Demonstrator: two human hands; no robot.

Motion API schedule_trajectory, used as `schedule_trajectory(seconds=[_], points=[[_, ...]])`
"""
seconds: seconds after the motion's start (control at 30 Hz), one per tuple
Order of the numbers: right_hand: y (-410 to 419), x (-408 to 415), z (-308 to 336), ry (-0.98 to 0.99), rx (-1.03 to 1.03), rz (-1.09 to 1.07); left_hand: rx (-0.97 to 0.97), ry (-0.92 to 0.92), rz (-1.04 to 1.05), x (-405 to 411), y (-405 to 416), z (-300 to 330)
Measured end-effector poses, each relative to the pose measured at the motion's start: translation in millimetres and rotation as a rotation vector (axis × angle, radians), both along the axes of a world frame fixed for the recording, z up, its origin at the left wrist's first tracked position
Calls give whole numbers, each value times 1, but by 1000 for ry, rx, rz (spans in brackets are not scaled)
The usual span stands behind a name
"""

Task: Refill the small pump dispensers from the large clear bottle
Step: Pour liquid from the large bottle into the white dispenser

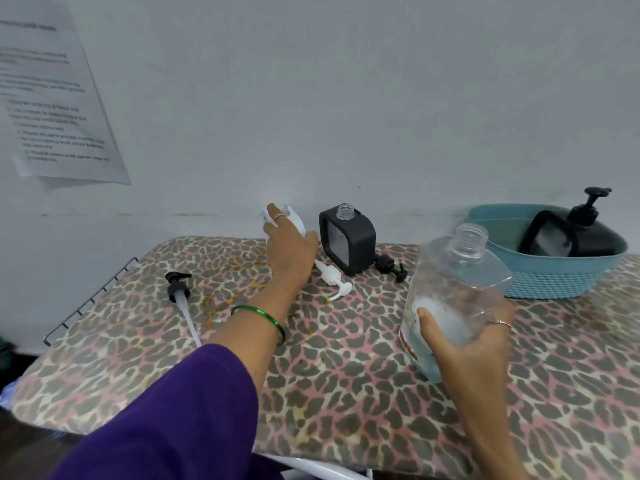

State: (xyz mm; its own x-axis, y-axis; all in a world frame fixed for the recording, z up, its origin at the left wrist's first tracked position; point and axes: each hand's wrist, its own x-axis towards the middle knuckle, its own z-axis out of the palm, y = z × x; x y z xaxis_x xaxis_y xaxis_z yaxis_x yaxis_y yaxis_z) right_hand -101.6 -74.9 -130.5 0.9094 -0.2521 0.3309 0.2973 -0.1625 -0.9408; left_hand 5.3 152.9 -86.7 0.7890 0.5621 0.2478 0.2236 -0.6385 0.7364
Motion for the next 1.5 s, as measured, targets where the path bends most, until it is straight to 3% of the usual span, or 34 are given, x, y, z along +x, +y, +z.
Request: schedule_trajectory(seconds=[0.13, 0.27, 0.53, 0.7, 1.23, 1.5], points=[[1, -1, 0, -16, -16, -15, -43, -111, 32, -12, 6, 2], [1, -2, 1, -31, -21, -9, 34, -239, 26, -42, 15, 9], [0, -2, 1, -65, 2, 17, -3, -296, -397, -146, 6, -2], [-2, -2, 4, -54, -35, 6, -68, -321, -532, -170, -3, -27], [8, -2, 25, -268, -522, 87, -44, -326, -532, -173, 1, -63], [-1, 3, 44, -434, -943, -28, -94, -316, -514, -172, 1, -66]])
